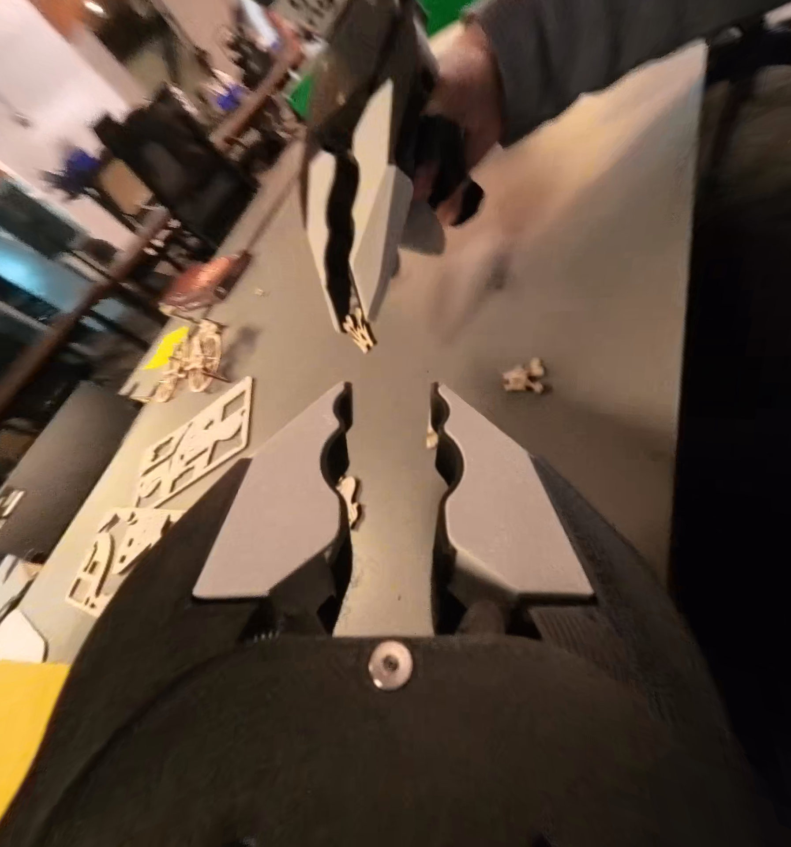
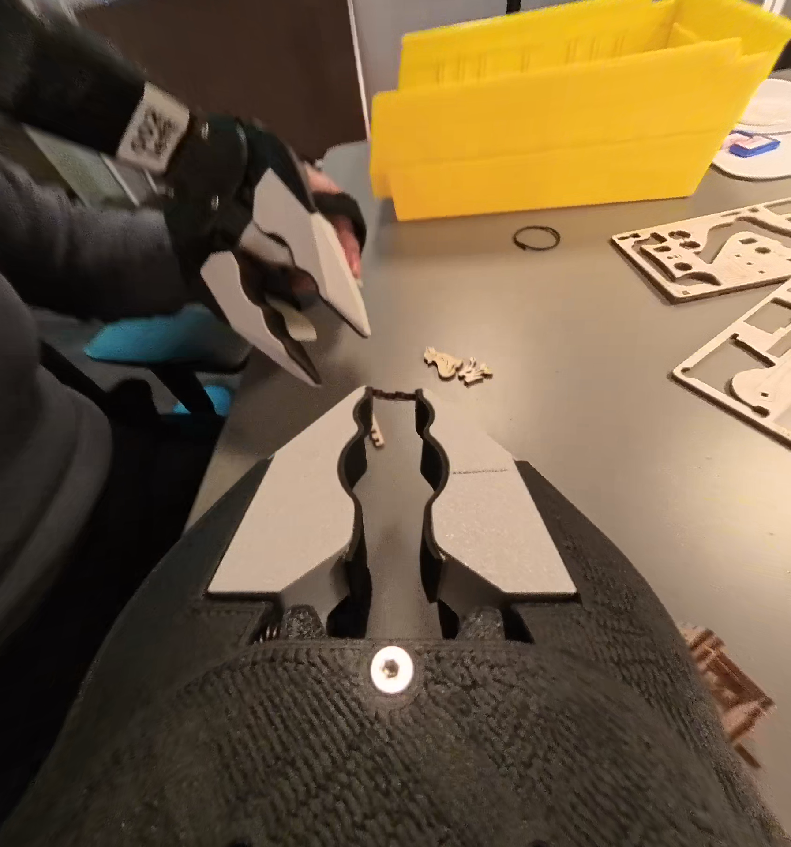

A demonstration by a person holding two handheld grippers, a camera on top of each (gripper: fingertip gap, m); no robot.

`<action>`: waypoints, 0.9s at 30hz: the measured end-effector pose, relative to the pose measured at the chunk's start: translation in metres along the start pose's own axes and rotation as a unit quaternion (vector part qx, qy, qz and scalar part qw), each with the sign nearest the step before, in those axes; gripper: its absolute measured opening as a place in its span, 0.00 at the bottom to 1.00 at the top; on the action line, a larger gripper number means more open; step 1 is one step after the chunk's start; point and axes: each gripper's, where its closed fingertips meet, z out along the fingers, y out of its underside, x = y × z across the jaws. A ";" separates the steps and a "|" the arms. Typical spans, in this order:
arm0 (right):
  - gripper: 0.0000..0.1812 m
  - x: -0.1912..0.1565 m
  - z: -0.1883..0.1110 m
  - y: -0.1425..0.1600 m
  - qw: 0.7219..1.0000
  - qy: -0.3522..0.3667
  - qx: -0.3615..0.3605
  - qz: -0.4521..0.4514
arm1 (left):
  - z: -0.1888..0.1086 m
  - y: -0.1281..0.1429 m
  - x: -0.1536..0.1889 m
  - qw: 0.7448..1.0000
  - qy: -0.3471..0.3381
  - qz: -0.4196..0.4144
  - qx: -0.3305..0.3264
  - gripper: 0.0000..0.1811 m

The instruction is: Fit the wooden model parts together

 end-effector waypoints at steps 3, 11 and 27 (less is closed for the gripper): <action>0.09 -0.001 0.004 0.015 0.998 0.003 -0.048 -0.043 | 0.002 0.015 0.011 0.993 0.044 0.097 -0.047 0.17; 0.09 -0.008 0.011 0.033 0.987 -0.003 -0.091 -0.134 | 0.005 0.027 0.030 0.968 0.097 0.223 -0.068 0.11; 0.09 -0.013 0.014 0.037 0.980 -0.050 -0.087 -0.170 | 0.018 0.032 0.028 0.939 0.255 0.203 -0.110 0.01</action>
